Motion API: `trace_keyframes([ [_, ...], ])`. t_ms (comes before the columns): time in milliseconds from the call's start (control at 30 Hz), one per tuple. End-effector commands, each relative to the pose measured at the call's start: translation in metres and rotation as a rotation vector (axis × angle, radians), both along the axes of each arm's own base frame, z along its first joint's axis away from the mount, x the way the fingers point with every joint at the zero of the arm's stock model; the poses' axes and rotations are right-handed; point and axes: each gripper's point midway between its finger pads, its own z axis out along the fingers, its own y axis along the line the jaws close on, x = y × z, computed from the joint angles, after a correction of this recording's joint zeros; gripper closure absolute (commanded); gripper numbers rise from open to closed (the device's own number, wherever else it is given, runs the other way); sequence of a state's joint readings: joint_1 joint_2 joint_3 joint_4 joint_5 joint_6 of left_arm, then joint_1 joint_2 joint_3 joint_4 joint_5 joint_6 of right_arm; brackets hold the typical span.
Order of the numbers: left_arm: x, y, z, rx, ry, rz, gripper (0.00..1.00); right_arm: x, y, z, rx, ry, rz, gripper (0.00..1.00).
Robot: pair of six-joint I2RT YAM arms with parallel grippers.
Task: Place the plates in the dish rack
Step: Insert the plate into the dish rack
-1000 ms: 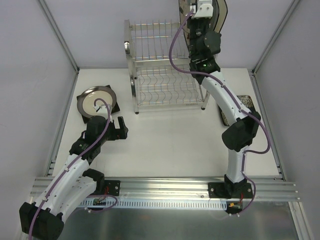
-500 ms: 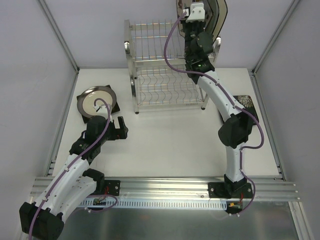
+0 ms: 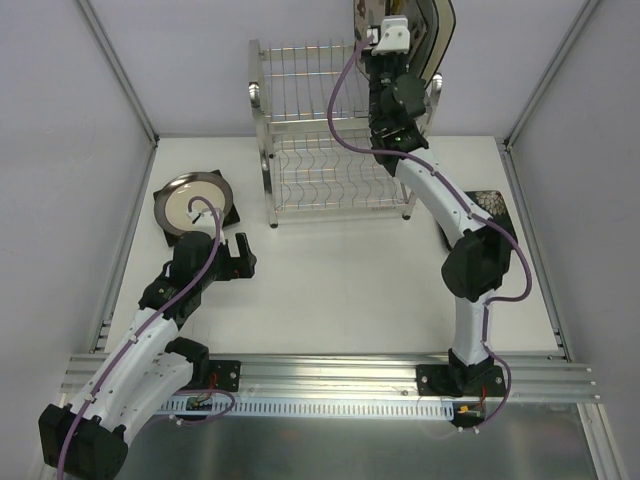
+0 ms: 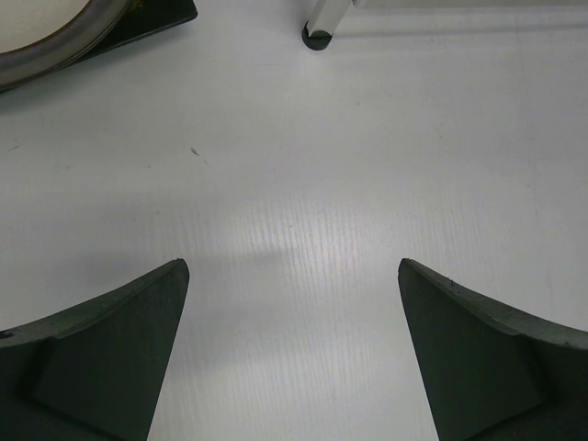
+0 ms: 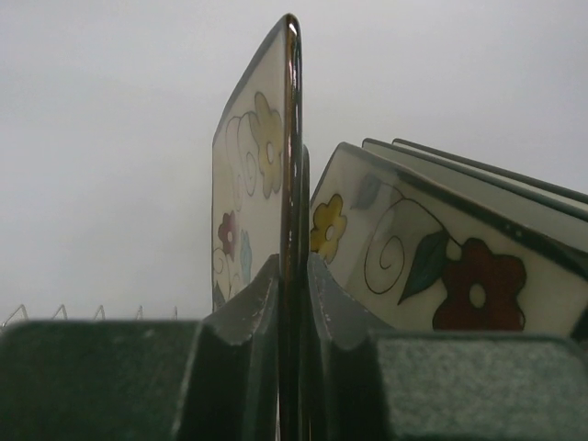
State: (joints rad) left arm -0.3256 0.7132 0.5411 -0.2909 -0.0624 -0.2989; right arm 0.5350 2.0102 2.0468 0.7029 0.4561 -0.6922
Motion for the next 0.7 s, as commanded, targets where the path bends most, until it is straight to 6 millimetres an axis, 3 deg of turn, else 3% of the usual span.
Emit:
trace_keyframes([
  [0,0.004,0.0,0.005,-0.001,-0.027,-0.005,0.01,-0.067,-0.025,0.09,0.18,-0.211,0.083,1.0],
  [433,0.003,-0.001,0.009,-0.006,-0.04,-0.01,0.01,-0.048,0.011,0.044,0.064,0.062,0.206,0.99],
  [667,0.003,-0.002,0.009,-0.01,-0.038,-0.016,0.01,-0.041,0.033,0.033,-0.02,0.144,0.278,0.99],
])
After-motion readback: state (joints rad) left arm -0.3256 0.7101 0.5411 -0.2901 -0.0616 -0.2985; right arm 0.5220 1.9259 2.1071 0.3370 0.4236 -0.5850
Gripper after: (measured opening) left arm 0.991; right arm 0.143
